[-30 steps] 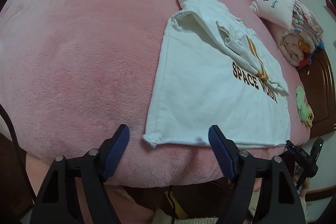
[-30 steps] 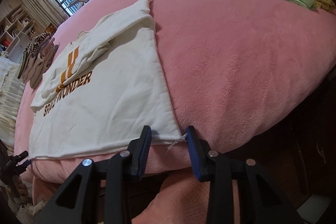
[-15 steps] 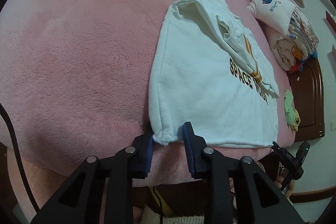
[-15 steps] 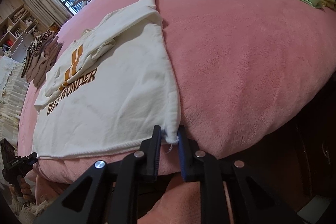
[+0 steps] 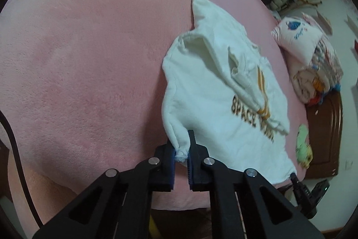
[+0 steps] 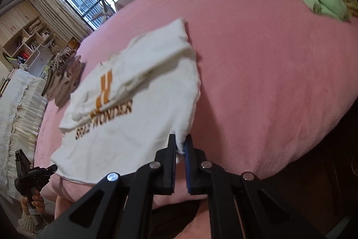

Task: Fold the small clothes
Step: 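Lift the hem with both grippers, fold it up toward the collar, release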

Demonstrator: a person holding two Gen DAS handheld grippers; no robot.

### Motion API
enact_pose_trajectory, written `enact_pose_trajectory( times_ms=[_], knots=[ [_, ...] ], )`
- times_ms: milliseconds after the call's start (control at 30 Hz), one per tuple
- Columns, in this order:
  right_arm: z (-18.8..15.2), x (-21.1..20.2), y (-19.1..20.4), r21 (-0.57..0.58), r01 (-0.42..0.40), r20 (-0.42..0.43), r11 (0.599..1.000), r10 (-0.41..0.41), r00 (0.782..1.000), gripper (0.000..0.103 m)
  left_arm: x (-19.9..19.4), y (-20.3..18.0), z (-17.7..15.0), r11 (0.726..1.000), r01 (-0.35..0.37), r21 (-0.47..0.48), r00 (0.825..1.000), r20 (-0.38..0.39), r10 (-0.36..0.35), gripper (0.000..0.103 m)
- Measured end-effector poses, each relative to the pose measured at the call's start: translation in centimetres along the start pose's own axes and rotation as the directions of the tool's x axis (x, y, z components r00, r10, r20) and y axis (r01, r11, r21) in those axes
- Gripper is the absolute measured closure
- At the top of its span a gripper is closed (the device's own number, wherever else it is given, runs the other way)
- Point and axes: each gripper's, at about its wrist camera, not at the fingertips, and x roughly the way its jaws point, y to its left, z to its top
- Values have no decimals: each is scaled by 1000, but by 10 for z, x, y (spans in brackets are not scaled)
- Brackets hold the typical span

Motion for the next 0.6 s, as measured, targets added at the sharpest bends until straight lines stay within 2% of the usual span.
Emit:
enact_pose_trajectory(
  times_ms=[200, 333, 500, 600],
  knots=[
    [49, -12, 30, -72, 7, 84, 997, -1, 996, 97, -17, -25, 37, 993, 77, -91, 995, 65, -71, 97],
    [87, -6, 46, -86, 23, 128, 996, -12, 992, 97, -19, -47, 78, 983, 122, -140, 987, 126, -104, 97],
    [143, 20, 54, -71, 53, 166, 996, -41, 985, 97, -5, -85, 133, 984, 127, -126, 977, 189, -102, 97],
    [172, 51, 56, -57, 73, 155, 996, -64, 986, 97, 14, -101, 163, 987, 104, -119, 977, 200, -79, 97]
  ],
)
